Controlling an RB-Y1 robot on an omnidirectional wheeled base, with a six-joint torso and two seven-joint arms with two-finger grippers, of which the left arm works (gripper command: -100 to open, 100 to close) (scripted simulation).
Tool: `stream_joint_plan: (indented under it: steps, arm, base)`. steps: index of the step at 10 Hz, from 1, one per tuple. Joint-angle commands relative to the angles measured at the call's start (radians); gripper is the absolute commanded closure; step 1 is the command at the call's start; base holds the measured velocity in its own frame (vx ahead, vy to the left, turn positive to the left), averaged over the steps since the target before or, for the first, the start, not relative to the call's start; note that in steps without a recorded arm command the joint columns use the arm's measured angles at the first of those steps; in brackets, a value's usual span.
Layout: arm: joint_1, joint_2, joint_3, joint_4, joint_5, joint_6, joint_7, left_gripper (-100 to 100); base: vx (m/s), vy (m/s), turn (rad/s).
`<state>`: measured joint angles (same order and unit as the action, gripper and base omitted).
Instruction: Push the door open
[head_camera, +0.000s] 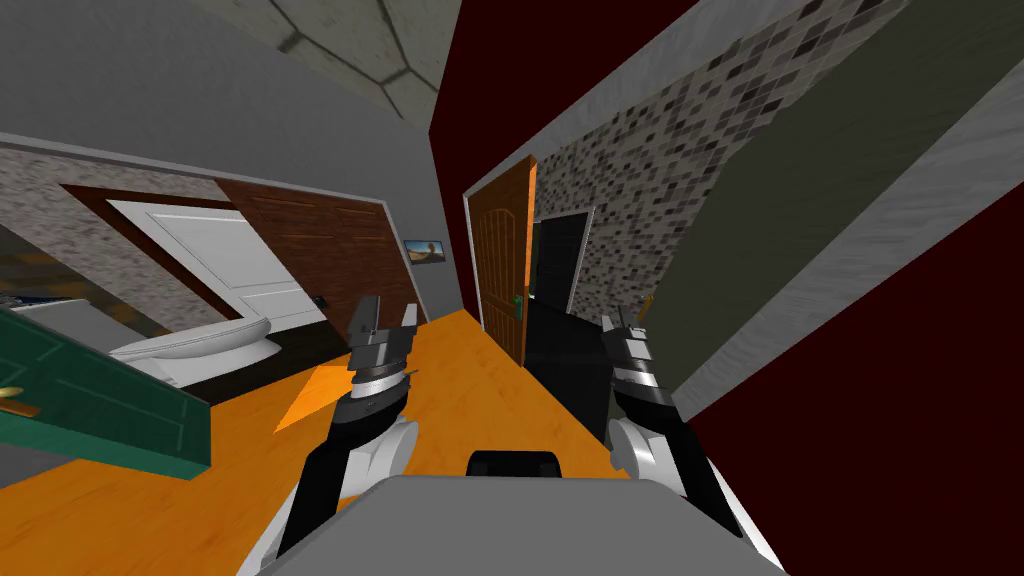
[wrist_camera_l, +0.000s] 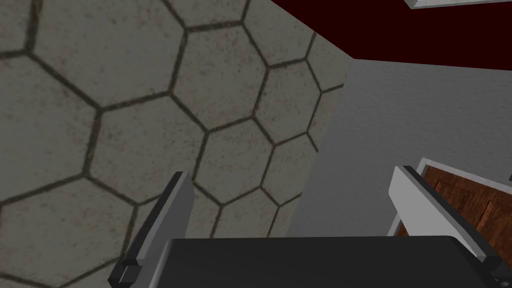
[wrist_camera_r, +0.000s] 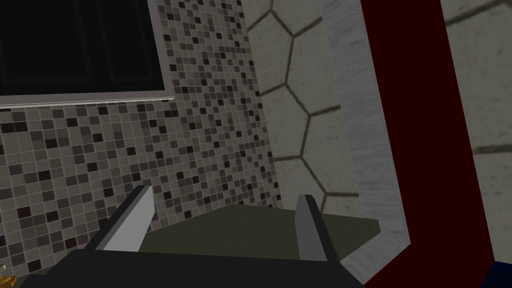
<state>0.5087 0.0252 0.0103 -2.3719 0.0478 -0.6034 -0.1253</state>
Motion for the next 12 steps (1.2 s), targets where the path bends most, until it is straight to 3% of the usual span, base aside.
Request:
stream_joint_plan:
  steps: [1, 6, 12]
  arm:
    - [-0.015, 0.005, -0.012, 0.033, -0.002, 0.011, 0.006, -100]
    - [-0.074, 0.022, -0.056, 0.16, -0.009, 0.051, 0.029, -100]
    - [-0.148, 0.035, -0.113, 0.319, -0.018, 0.104, 0.058, -100]
  base:
    - [0.068, 0.032, -0.09]
    - [0.15, 0.073, -0.119]
    - [0.085, 0.065, -0.117]
